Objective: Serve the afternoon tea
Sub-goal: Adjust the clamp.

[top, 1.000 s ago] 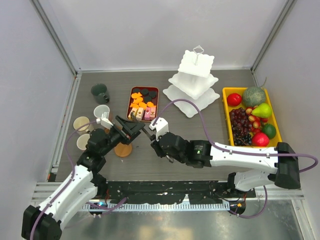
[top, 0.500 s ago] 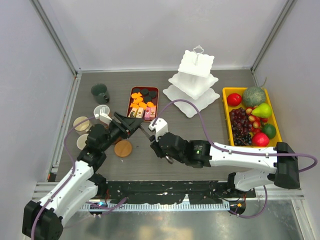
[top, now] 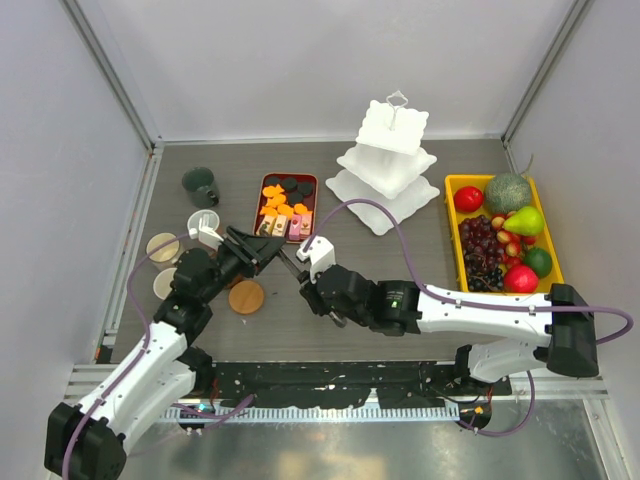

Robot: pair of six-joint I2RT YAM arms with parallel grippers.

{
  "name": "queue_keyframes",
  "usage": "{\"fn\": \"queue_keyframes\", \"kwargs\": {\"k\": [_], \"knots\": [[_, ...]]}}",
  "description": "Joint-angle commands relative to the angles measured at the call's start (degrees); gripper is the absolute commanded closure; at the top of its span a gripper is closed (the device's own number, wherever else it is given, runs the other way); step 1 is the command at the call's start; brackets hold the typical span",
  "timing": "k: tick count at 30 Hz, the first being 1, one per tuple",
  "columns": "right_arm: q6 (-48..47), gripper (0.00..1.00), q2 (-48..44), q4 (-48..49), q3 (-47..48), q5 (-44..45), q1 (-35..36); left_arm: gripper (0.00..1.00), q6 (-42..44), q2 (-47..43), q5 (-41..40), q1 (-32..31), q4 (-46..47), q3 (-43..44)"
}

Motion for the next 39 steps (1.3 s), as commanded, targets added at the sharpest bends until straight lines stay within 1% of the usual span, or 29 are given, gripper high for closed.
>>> {"fn": "queue_keyframes", "kwargs": {"k": [1,6,12,16,19,22,26,28,30,32,36,39], "knots": [[1.01,0.68,0.80,2.58,1.12,-1.29,0.14,1.00,0.53,-1.33,-0.09,0.22,3.10,1.53],[0.83,0.67,1.85,1.35,2.18,-1.73,0.14,1.00,1.32,-1.51,-0.70,0.13,0.20,2.41],[0.22,0.68,3.61,0.30,3.40,-2.08,0.23,1.00,2.03,-2.12,-1.58,0.22,-3.76,3.55],[0.13,0.74,4.67,0.03,4.02,-2.52,0.23,1.00,2.20,-2.39,-1.85,0.22,-4.20,3.38],[0.30,0.81,4.58,-0.06,4.11,-2.78,0.23,1.00,2.46,-2.74,-1.94,0.22,-4.11,3.38],[0.57,0.82,4.23,-0.15,4.02,-2.70,0.14,0.99,2.99,-2.74,-1.76,0.22,-3.68,3.29],[0.48,0.82,3.44,-0.23,3.76,-2.52,0.14,0.43,4.31,-3.26,-1.76,0.30,-3.67,3.73],[0.48,0.82,2.83,-0.32,3.67,-2.52,0.14,0.24,5.53,-3.88,-2.37,0.57,-5.16,4.26],[0.39,0.82,2.13,-0.58,3.41,-2.52,0.23,0.13,7.38,-4.67,-2.90,1.53,-7.44,5.31],[0.39,0.82,1.16,-1.02,3.15,-1.91,0.14,0.07,9.75,-5.72,-3.08,3.46,-10.78,6.62],[0.65,0.81,-0.68,-2.51,1.83,-1.73,-0.56,0.03,16.77,-8.88,-3.52,9.34,-21.93,10.58],[0.75,0.81,-1.83,-3.57,1.21,-1.91,-1.96,0.01,23.62,-11.43,-6.76,11.12,-29.13,14.96]]}}
